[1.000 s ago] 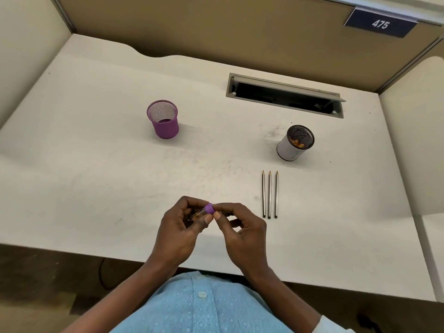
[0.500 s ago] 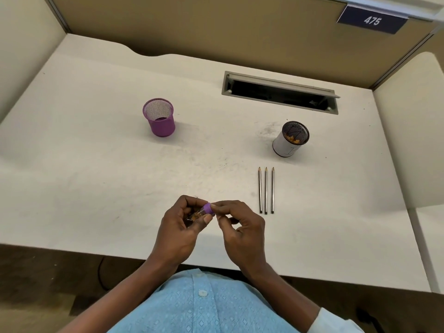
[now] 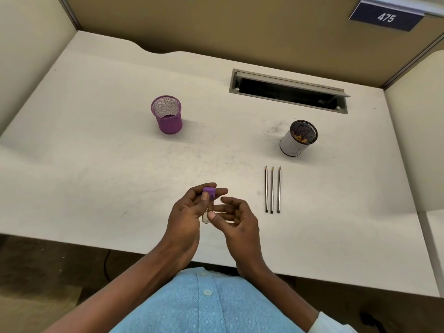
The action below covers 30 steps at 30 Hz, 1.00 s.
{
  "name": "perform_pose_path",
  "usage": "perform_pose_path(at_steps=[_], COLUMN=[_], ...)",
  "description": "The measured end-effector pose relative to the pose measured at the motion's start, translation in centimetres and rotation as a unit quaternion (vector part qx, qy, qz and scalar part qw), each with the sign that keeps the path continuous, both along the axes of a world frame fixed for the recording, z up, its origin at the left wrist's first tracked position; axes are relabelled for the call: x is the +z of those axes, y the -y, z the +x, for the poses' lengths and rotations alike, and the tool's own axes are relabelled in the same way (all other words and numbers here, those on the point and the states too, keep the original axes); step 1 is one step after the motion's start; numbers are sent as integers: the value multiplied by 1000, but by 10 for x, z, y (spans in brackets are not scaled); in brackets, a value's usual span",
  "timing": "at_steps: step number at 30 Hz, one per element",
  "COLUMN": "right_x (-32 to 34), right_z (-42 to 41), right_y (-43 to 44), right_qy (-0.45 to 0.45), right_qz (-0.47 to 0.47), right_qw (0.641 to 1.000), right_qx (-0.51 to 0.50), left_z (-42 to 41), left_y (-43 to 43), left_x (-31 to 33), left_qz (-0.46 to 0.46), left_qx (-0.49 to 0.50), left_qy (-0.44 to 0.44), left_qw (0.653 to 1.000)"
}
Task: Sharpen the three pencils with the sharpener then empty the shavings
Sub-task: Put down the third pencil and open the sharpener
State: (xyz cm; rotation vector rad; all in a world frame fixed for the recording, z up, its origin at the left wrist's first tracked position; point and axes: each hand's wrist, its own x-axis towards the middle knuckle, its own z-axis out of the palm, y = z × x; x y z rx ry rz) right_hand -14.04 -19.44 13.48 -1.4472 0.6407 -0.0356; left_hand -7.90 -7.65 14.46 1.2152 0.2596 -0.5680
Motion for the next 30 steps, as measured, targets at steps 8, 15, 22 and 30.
perform_pose_path(at_steps=[8,15,22,30], right_x=[4,2,2,2], right_z=[7,8,13,11], right_y=[2,2,-2,-3], right_qy=[10,27,25,25], right_qz=[75,23,-30,-19], right_qw=[995,994,992,994], right_qx=[60,103,120,107], left_z=[6,12,8,6], left_y=[2,2,8,6], left_x=[7,12,18,14], left_qz=[9,15,-15,12], left_qx=[-29,-52,6,0], left_qy=[1,41,-1,27], left_qw=[1000,998,1000,1000])
